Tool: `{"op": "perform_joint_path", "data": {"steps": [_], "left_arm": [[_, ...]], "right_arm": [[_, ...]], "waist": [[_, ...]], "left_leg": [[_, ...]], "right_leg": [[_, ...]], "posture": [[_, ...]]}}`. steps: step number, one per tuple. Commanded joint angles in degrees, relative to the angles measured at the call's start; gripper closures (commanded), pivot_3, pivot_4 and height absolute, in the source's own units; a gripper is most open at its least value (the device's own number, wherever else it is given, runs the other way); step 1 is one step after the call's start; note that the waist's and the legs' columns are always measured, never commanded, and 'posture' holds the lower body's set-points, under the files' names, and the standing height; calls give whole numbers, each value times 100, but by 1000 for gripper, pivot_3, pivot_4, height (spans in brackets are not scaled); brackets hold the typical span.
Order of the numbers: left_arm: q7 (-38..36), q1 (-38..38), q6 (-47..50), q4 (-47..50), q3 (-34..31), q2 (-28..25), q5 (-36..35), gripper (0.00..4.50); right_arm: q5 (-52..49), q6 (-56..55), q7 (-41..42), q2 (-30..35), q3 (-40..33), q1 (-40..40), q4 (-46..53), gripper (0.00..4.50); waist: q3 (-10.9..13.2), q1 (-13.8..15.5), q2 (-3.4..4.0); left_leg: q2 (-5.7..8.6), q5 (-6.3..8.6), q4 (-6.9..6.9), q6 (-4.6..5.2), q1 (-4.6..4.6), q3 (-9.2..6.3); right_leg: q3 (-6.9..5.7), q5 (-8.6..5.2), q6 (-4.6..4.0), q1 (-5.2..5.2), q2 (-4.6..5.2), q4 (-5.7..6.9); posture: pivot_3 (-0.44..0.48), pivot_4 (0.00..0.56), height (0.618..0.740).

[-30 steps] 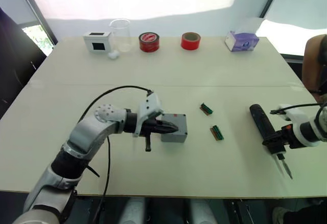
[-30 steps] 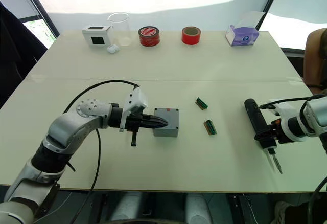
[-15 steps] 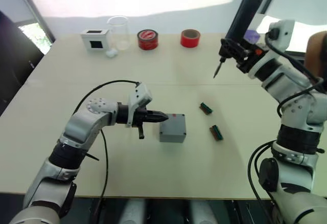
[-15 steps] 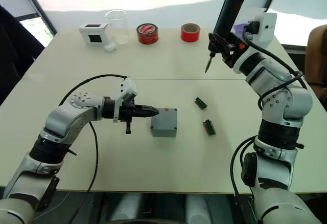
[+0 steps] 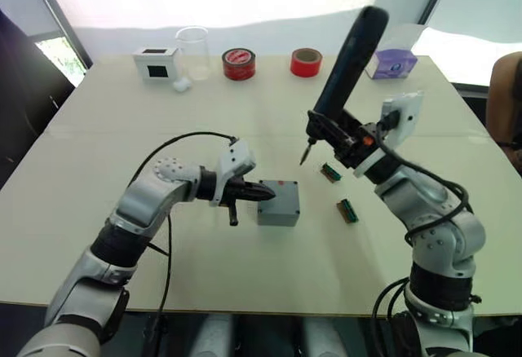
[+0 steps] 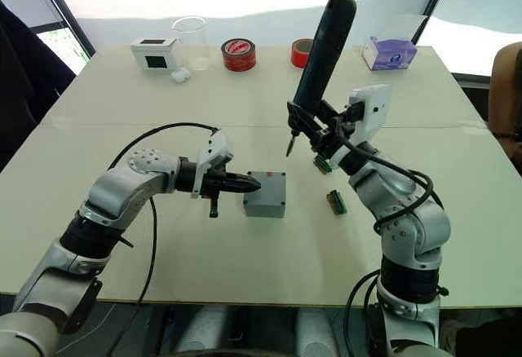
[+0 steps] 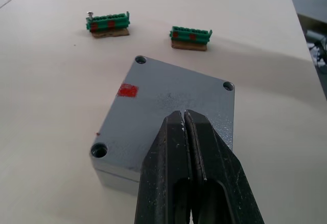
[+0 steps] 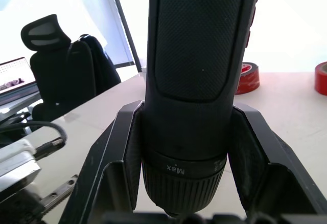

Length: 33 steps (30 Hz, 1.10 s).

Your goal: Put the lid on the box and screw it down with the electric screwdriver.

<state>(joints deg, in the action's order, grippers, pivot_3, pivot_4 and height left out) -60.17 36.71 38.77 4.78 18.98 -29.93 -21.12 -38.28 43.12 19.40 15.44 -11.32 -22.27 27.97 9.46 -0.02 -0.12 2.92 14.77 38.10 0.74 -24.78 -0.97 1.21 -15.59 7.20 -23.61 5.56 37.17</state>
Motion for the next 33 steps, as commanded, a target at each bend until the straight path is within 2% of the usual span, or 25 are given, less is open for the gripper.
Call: {"op": "perform_joint_path", "data": {"steps": [1,5,16,26,33], "left_arm": [[201,127,-307,-405,-26,268,235,4500],[176,69,-578,-620,127,342,473,4500],[79,-74,-600,-491,195,303,652,4500],[32,-111,-616,-477,209,248,743,4500],[60,-114,-637,-480,207,280,766,4500]], "right_arm": [[243,-384,159,179,297,17,303,2726],[505,-650,272,262,539,129,147,2726],[804,-968,278,212,714,229,-93,2726],[421,-939,169,-46,503,45,-13,2726],[466,-919,263,48,610,119,-39,2726]], "waist": [[0,-1,0],[0,-7,0],[-1,-58,-1],[-1,-68,-1],[-1,-62,-1]], "left_leg": [[0,-1,1,0,0,0],[1,-1,2,1,6,-3],[1,-1,0,2,29,-9],[0,-1,-1,1,31,-9],[0,-1,-2,2,32,-10]], "right_leg": [[0,0,0,0,0,2],[-4,-1,1,6,0,1],[-6,-1,1,29,0,1],[-6,-1,1,29,0,1],[-6,-1,1,30,0,1]], "posture": [[0,150,740],[0,150,740],[0,150,740],[0,150,740],[0,150,740]]}}
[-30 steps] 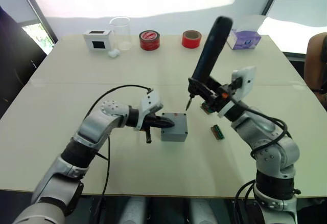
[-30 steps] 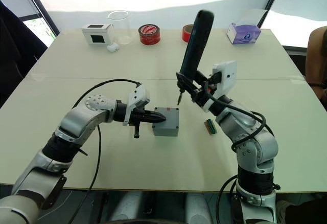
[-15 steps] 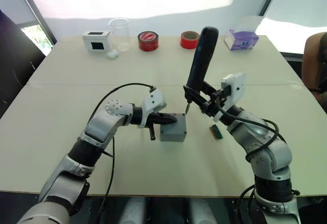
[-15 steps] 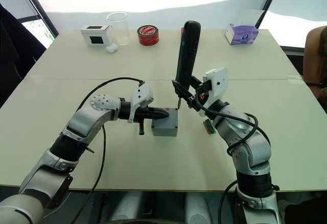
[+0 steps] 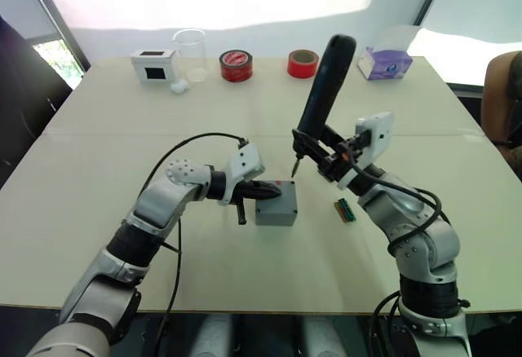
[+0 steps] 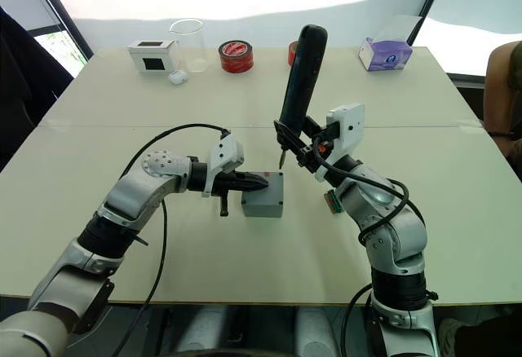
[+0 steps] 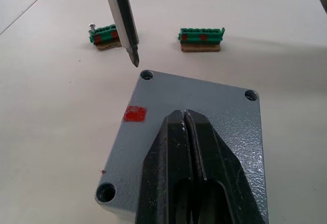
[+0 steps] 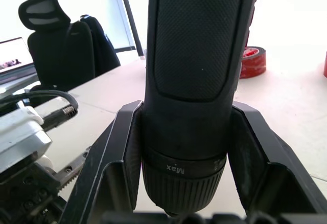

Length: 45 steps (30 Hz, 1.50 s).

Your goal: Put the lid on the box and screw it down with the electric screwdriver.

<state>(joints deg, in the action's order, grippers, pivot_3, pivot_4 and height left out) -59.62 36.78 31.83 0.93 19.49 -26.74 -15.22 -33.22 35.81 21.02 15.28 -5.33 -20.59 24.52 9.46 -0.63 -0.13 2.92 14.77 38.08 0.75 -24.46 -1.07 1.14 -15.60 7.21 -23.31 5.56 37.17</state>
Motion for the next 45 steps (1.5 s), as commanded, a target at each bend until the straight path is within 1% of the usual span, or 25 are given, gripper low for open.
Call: {"op": "perform_joint_path", "data": {"steps": [1,9,14,24,31,35,39,45], "left_arm": [[9,-121,56,-92,155,-37,177,4500],[17,-141,83,-49,145,-49,177,4500],[16,-154,97,-20,132,-72,177,4500],[-1,-149,91,-14,143,-68,192,4500],[-25,-170,61,-40,171,-76,244,4500],[-33,-206,45,-38,200,-90,282,4500],[-32,-262,99,41,209,-102,272,4500],[-26,-306,125,87,220,-95,277,4500]], "right_arm": [[-26,-189,103,69,27,-42,303,2726],[117,-267,154,93,135,14,199,2726],[370,-442,312,228,306,156,95,2726],[557,-738,380,284,266,226,-144,2726],[810,-864,428,336,556,462,-199,2726],[960,-988,442,352,699,617,-312,2726],[1133,-1055,387,318,844,875,-567,2726],[1299,-1089,324,294,956,859,-728,2726]], "waist": [[0,-1,0],[0,-1,0],[-1,-1,-1],[-2,3,-1],[-6,3,-6],[-10,4,-10],[-23,6,-25],[-59,10,-37]], "left_leg": [[0,0,0,0,0,0],[0,0,0,0,1,0],[0,0,0,0,2,0],[0,0,0,0,8,-3],[0,0,0,0,16,-4],[0,1,-1,1,40,-6],[0,7,-20,9,106,-9],[0,9,-21,9,113,-17]], "right_leg": [[0,0,0,0,0,0],[0,0,0,1,0,0],[-1,0,0,3,0,0],[-4,0,0,11,0,-1],[-5,0,0,20,0,-2],[-6,-1,0,45,0,-6],[-9,-10,-2,111,1,-24],[-11,-14,-3,105,2,-24]], "posture": [[0,150,740],[0,150,740],[0,150,740],[0,150,740],[0,150,740],[0,150,740],[0,150,740],[0,150,740]]}}
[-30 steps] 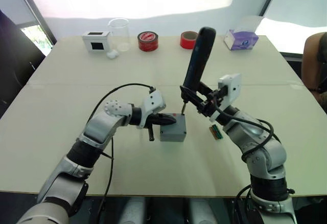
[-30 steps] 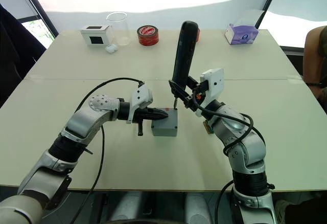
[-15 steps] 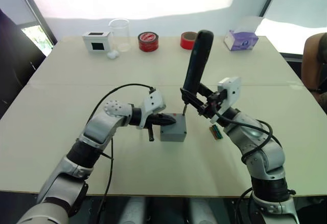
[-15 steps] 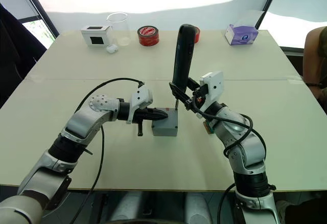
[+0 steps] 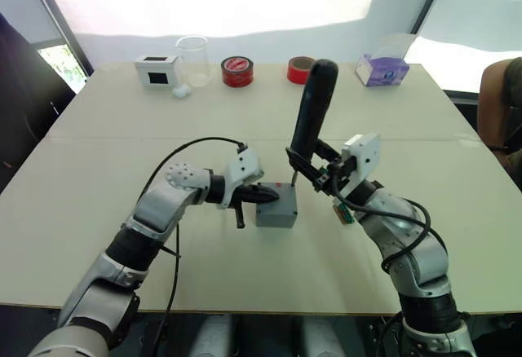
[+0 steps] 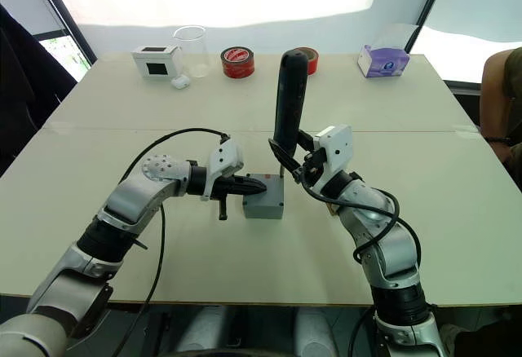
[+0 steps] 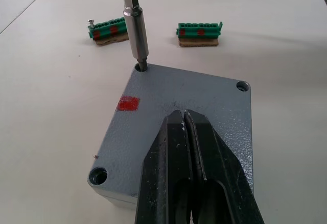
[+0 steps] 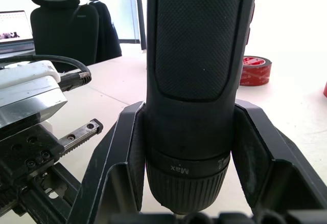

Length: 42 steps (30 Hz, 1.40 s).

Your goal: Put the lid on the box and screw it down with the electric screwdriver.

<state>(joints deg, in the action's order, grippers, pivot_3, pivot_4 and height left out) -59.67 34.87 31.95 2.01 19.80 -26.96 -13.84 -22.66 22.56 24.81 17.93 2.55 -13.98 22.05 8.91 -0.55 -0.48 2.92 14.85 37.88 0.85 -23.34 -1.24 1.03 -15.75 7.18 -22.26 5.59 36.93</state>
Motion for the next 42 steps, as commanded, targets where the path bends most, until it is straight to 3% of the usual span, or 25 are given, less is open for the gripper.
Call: {"op": "perform_joint_path", "data": {"steps": [1,13,21,28,35,42], "left_arm": [[-21,-116,117,-17,188,-68,143,4500],[-15,-145,110,-10,208,-43,191,4500],[-18,-137,102,-16,223,-37,188,4500],[-40,-122,83,-41,250,-70,207,4500],[-80,-136,48,-71,317,-143,271,4500],[-91,-149,24,-71,326,-150,271,4500]], "right_arm": [[284,247,-73,37,187,186,-510,2726],[255,118,-320,-258,-42,92,-804,2726],[472,-60,-207,-125,109,469,-874,2726],[724,-437,52,89,541,666,-807,2726],[273,-292,-119,-314,214,669,-813,2726],[249,-245,-113,-325,200,722,-761,2726]], "waist": [[-8,2,-3],[-55,12,-7],[-113,14,-14],[-139,13,-15],[-139,6,-15],[-139,-2,-15]], "left_leg": [[0,0,0,0,0,-1],[0,1,-1,-2,3,-13],[0,1,-21,-3,5,-21],[0,2,-93,-7,96,-24],[-5,3,-98,-7,94,-27],[-10,3,-122,-8,93,-26]], "right_leg": [[-1,0,0,0,1,-1],[-6,-1,-3,3,6,-9],[-8,-1,-3,13,11,-43],[-15,-20,-37,104,31,-111],[-16,-21,-39,103,37,-119],[-17,-21,-41,104,39,-150]], "posture": [[0,150,740],[0,150,740],[0,150,740],[0,150,740],[0,150,740],[0,150,740]]}}
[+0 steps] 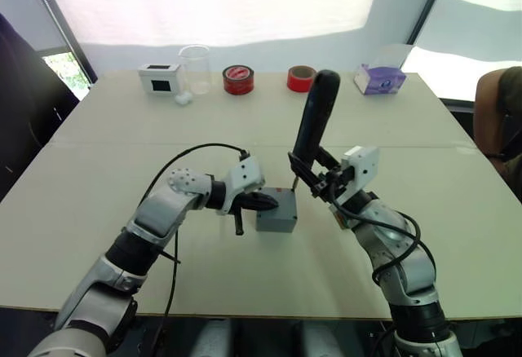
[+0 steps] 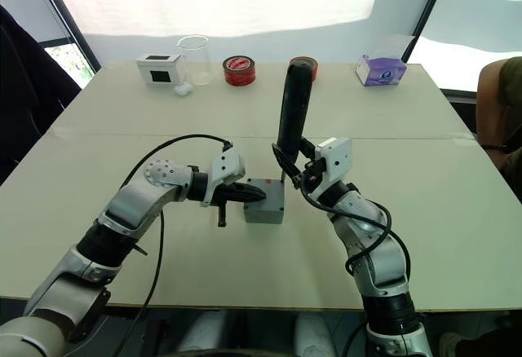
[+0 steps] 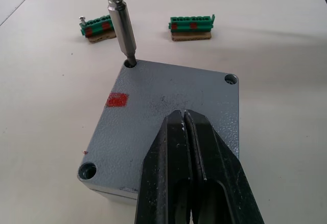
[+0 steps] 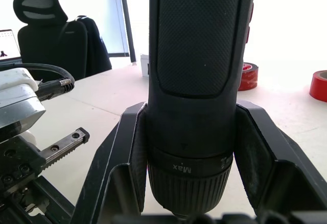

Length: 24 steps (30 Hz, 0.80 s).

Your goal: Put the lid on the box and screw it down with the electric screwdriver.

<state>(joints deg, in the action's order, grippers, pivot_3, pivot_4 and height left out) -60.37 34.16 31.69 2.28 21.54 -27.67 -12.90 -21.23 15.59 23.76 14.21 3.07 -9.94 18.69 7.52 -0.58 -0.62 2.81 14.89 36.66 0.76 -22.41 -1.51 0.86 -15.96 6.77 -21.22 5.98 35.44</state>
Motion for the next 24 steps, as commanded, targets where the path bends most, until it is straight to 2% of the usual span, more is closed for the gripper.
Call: {"op": "perform_joint_path", "data": {"steps": [1,10,14,21,24], "left_arm": [[-22,-81,48,-97,153,-77,177,4500],[-39,-81,40,-104,147,-67,182,4500],[-43,-91,27,-149,156,-57,186,4500],[-58,-154,-107,-339,174,-97,248,4500],[161,-123,-355,-496,255,-108,542,4500]], "right_arm": [[108,448,-6,50,148,320,-422,2726],[114,455,13,106,123,278,-361,2726],[45,668,-116,193,-58,-107,-175,2726],[-871,2551,-745,672,-1001,-1871,620,2726],[-1555,3690,-1058,918,-1519,-2646,740,2726]], "waist": [[0,0,0],[-3,-2,-3],[-1,-4,0],[36,42,36],[38,88,41]], "left_leg": [[0,0,-3,0,0,0],[0,-1,-39,-1,1,0],[0,0,-41,-1,1,0],[1,-4,-40,-2,-37,2],[3,-14,-25,-14,-133,3]], "right_leg": [[0,0,0,0,1,-2],[0,-1,-3,-6,3,-27],[0,-2,-4,-7,5,-28],[-4,0,-7,-43,10,-28],[-4,8,-8,-123,11,-7]], "posture": [[0,150,740],[0,150,740],[0,150,740],[0,150,740],[0,150,740]]}}
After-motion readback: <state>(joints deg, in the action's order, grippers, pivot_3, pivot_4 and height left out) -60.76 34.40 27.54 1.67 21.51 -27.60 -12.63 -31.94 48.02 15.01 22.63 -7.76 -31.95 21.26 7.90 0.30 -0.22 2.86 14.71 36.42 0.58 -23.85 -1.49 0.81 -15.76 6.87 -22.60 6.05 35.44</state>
